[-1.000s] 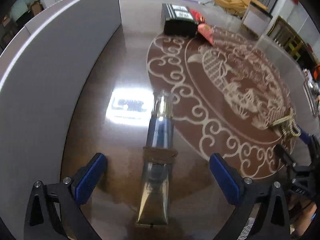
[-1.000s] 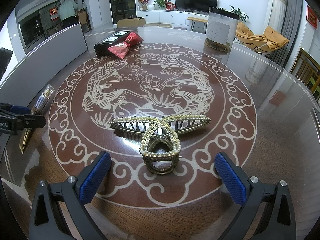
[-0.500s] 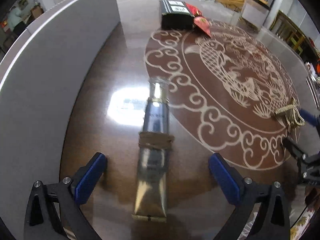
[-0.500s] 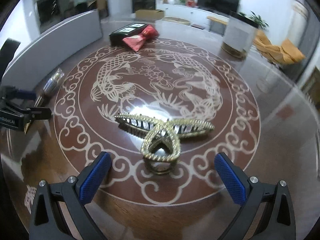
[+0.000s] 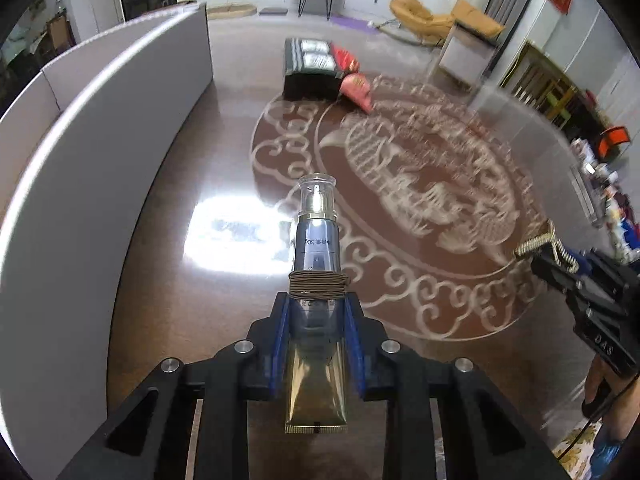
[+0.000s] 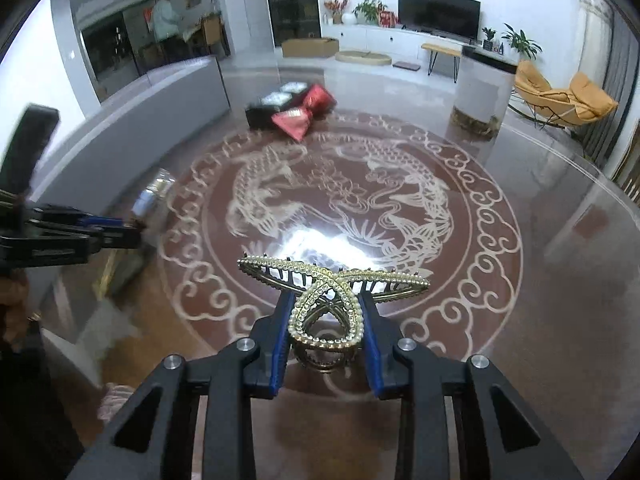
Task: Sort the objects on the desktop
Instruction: 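Close the left tool on the tube while the right tool grasps the claw clip, then carry the tube with the left tool while the right tool carries the claw clip into the enclosure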
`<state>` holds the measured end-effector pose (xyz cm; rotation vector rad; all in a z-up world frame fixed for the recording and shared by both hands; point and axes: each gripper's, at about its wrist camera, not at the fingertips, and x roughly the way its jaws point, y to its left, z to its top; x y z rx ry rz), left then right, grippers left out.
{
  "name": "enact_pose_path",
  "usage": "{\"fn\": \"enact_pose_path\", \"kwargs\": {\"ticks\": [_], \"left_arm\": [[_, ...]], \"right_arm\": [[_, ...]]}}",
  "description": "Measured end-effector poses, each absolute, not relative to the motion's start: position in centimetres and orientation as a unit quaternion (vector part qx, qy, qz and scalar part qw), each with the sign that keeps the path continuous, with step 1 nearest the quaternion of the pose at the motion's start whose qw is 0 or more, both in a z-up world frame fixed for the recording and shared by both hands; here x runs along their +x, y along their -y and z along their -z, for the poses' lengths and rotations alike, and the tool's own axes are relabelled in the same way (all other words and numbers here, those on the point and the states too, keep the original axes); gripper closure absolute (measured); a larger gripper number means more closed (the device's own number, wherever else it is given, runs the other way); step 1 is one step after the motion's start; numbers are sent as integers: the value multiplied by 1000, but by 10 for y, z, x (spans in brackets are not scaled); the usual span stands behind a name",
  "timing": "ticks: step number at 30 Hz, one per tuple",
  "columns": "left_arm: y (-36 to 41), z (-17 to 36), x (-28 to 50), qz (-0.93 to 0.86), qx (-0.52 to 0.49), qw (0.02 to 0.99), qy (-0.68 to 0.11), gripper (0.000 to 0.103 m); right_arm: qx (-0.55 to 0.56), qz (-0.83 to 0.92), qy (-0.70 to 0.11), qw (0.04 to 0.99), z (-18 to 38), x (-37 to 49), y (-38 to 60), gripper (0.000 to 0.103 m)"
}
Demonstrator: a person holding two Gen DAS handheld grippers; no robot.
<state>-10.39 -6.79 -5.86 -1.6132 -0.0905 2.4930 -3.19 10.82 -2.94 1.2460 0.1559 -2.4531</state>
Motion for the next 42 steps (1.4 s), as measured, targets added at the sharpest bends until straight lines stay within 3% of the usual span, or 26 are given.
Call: {"fn": "enact_pose_path", "kwargs": {"ticks": [9, 14, 20, 27, 28, 29, 31, 34, 37, 42], "left_arm": [[112, -24, -76, -884, -444, 106, 101, 77], [213, -71, -57, -903, -410, 46, 117, 77], [336, -59, -37, -887, -434, -71, 142, 77], [380, 3, -26, -837, -507, -116, 168, 74], [379, 9, -27, -831, -517, -129, 159, 57], [378, 16, -28, -826, -526, -141, 148, 23], [370, 22, -23, -823, -528, -162, 134, 5], [359, 27, -18, -822, -536, -152, 121, 5], [340, 39, -21, -811, -562, -153, 59, 6], [329, 37, -11, -811, -560, -166, 8, 6]], "right_arm": [[403, 882, -50, 237, -30, -20, -82, 71], [352, 877, -76, 316, -85, -23, 3, 71], [322, 837, -103, 430, -109, -11, 144, 71], [385, 768, -189, 475, -38, 0, 281, 71], [386, 768, -213, 464, -29, 2, 290, 65], [385, 767, -238, 454, -20, 4, 298, 49], [386, 763, -263, 446, -8, 5, 304, 33], [378, 761, -297, 436, 7, 6, 302, 33], [348, 756, -345, 435, 22, 10, 291, 33], [342, 764, -334, 434, 27, 6, 285, 33]]}}
